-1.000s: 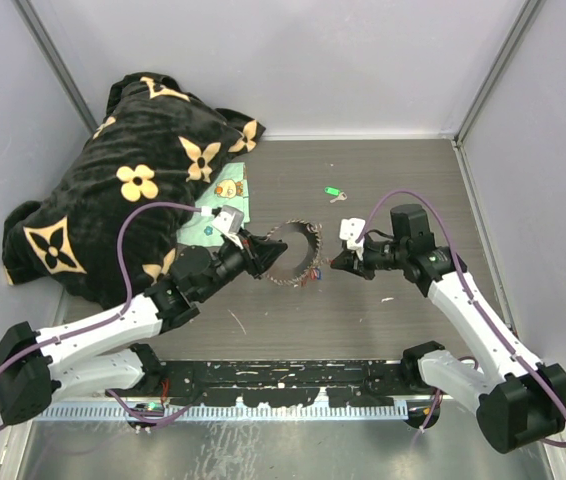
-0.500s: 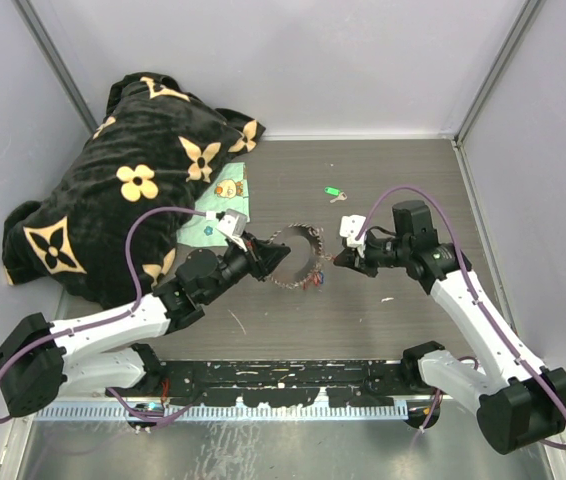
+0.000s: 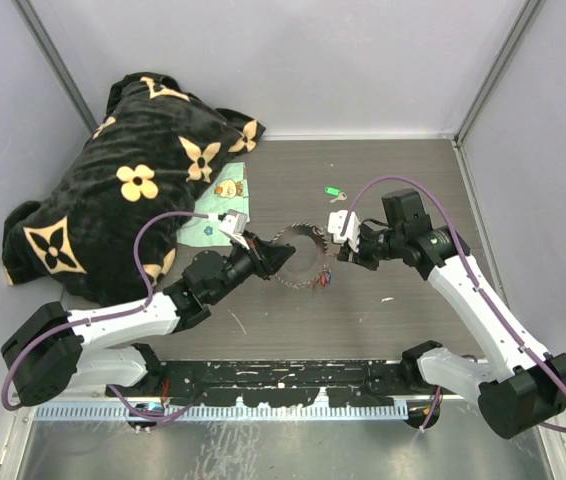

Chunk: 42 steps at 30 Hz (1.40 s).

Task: Remove the keys from the keyring

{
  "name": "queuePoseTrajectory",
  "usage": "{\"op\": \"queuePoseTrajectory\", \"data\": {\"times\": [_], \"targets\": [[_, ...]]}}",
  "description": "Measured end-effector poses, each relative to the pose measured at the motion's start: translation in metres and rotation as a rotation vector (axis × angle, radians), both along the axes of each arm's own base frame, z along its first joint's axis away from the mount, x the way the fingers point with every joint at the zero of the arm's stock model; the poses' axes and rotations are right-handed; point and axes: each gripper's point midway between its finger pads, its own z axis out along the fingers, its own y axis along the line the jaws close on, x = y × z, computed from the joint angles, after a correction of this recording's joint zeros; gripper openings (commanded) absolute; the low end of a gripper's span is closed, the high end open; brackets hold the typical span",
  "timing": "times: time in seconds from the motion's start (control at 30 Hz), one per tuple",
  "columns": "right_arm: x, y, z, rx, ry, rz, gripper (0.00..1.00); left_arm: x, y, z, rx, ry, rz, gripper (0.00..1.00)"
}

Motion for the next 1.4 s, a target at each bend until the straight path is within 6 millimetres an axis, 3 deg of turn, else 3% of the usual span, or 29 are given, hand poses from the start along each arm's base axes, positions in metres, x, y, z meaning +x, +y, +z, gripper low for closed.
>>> {"op": "queuePoseTrajectory", "data": {"times": [0.2, 0.43, 0.6, 0.83, 1.07, 1.27, 1.4], "targets": [[0.002, -0.002, 0.014, -0.084, -0.017, -0.005, 0.01, 0.000, -0.008, 0.004, -0.065, 0.016, -0.014, 0.26], [0.001, -0.004, 0.023, -0.128, -0.023, -0.015, 0.01, -0.005, -0.006, -0.006, -0.068, 0.041, -0.027, 0.42], [-0.001, -0.006, 0.024, -0.133, -0.016, -0.019, 0.01, -0.013, 0.008, -0.014, -0.033, 0.060, -0.015, 0.46], [-0.004, -0.006, 0.021, -0.130, 0.010, -0.034, 0.01, -0.021, 0.029, -0.002, -0.032, 0.058, 0.022, 0.51], [-0.012, -0.011, 0.004, -0.141, 0.056, -0.043, 0.01, -0.031, 0.044, -0.011, -0.002, 0.078, 0.027, 0.50], [-0.016, -0.015, 0.006, -0.122, 0.051, -0.052, 0.01, -0.047, 0.034, -0.010, 0.010, 0.056, -0.076, 0.50], [-0.017, -0.014, 0.011, -0.081, 0.058, -0.051, 0.01, -0.068, 0.017, -0.014, 0.060, 0.012, -0.185, 0.50]]}}
